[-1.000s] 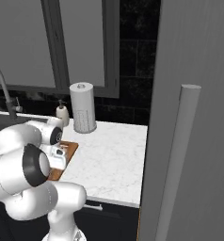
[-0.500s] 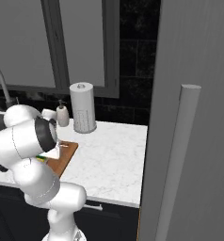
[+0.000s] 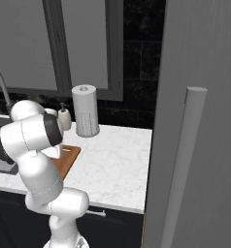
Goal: Pick up the sponge from the counter and clean the cutting board by briefly scrubbing or pressing down on the cutting board. Once finished, release the sponge.
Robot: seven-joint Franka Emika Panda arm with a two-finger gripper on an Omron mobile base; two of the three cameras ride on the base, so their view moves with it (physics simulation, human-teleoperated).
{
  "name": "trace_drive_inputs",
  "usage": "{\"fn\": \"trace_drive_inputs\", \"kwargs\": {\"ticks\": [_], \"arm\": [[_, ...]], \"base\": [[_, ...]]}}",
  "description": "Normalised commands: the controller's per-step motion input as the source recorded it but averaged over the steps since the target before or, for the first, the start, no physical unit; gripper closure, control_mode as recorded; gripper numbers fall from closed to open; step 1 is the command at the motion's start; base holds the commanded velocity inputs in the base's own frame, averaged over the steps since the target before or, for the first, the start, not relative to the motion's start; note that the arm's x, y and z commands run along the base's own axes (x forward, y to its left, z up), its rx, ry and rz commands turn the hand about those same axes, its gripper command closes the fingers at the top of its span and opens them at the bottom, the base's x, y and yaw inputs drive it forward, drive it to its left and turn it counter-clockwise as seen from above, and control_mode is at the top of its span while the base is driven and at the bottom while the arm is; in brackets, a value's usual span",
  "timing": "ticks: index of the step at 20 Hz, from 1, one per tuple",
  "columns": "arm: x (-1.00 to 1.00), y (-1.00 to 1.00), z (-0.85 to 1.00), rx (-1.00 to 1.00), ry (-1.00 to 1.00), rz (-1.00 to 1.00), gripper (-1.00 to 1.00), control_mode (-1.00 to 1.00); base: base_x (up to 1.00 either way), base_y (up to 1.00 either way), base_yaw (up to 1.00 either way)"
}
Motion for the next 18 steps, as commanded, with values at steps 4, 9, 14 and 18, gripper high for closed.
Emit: {"fn": "trace_drive_inputs", "kwargs": {"ticks": [4,9,14,18], "arm": [[-0.14,-0.58,-0.08,-0.07,0.01,-0.13,1.00,-1.00],[-0.60,-0.70,-0.13,-0.04,0.04,-0.13,1.00,-1.00],[-0.87,-0.22,-0.06,-0.03,0.01,-0.06,1.00,-1.00],[-0.55,0.18,0.00,-0.07,0.00,0.00,1.00,-1.00]], "base": [[0.00,0.00,0.00],[0.00,0.00,0.00],[0.00,0.00,0.00],[0.00,0.00,0.00]]}}
